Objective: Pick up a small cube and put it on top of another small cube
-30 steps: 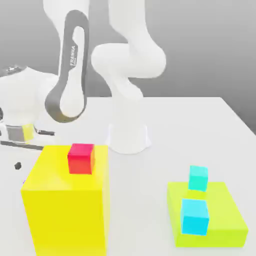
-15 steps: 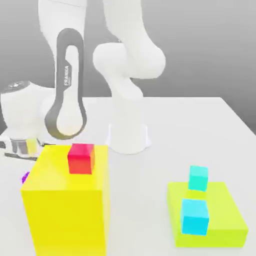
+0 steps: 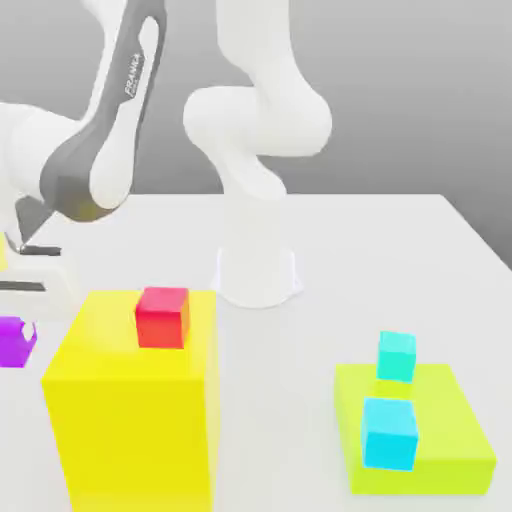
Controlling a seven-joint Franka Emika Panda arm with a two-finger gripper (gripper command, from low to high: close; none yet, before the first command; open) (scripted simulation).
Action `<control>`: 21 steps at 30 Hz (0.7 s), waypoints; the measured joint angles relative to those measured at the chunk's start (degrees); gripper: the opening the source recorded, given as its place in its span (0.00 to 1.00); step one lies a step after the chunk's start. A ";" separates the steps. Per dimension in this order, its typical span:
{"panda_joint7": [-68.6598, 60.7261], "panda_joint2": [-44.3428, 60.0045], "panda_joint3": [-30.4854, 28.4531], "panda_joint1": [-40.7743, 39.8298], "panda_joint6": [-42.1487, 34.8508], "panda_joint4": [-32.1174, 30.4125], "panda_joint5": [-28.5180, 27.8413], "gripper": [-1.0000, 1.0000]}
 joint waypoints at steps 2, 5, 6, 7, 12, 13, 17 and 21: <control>0.61 -1.22 1.00 2.77 -2.32 2.89 -3.88 0.00; 4.62 -4.65 4.23 9.05 -3.77 3.29 -6.07 0.00; 6.31 -5.91 5.19 11.38 -4.10 3.06 -6.52 0.00; 8.09 -7.17 6.37 13.54 -4.40 2.75 -6.90 0.00; 19.61 -12.98 12.14 21.76 -3.57 -3.48 -2.85 0.00; 22.23 -14.05 13.47 23.00 -2.98 -5.43 -1.07 0.00; 32.66 -18.26 19.08 28.47 -0.26 -13.54 6.53 0.00; 42.62 -22.20 24.18 33.77 2.80 -21.80 14.69 0.00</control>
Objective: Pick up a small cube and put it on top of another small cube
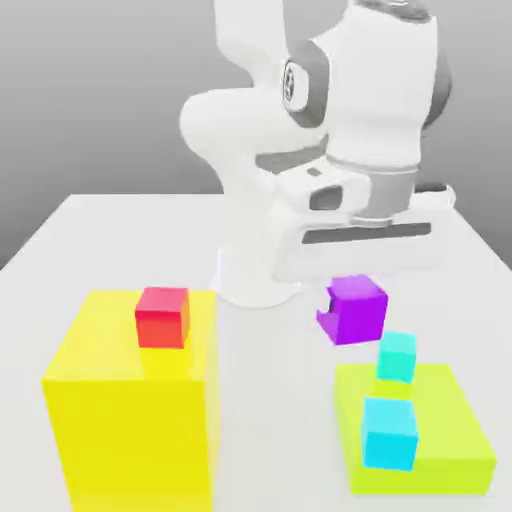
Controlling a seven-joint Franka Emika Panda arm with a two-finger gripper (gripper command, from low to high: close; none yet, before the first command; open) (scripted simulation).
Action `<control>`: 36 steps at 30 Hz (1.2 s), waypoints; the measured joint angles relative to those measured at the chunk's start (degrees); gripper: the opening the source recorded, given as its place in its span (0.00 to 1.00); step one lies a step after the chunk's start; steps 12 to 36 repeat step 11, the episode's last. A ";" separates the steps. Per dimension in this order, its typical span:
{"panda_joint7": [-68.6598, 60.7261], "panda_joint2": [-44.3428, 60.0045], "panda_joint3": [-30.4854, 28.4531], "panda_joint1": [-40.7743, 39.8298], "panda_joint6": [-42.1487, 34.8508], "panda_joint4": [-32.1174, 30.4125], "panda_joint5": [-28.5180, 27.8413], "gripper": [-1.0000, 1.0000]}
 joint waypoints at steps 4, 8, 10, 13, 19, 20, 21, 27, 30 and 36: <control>6.98 -0.10 4.81 3.57 2.48 -3.44 2.84 0.00; 8.22 7.03 5.70 3.49 11.11 -5.01 2.21 0.00; 8.30 8.04 5.76 3.49 12.34 -5.21 2.16 1.00; 8.30 8.04 5.76 3.49 12.34 -5.21 2.16 1.00; 8.30 8.04 5.76 3.49 12.34 -5.21 2.16 1.00; 8.30 8.04 5.76 3.49 12.34 -5.21 2.16 1.00; 8.30 8.04 5.76 3.49 12.34 -5.21 2.16 1.00; 8.30 8.04 5.76 3.49 12.34 -5.21 2.16 1.00; 8.30 8.04 5.76 3.49 12.34 -5.21 2.16 1.00; 8.30 8.04 5.76 3.49 12.34 -5.21 2.16 1.00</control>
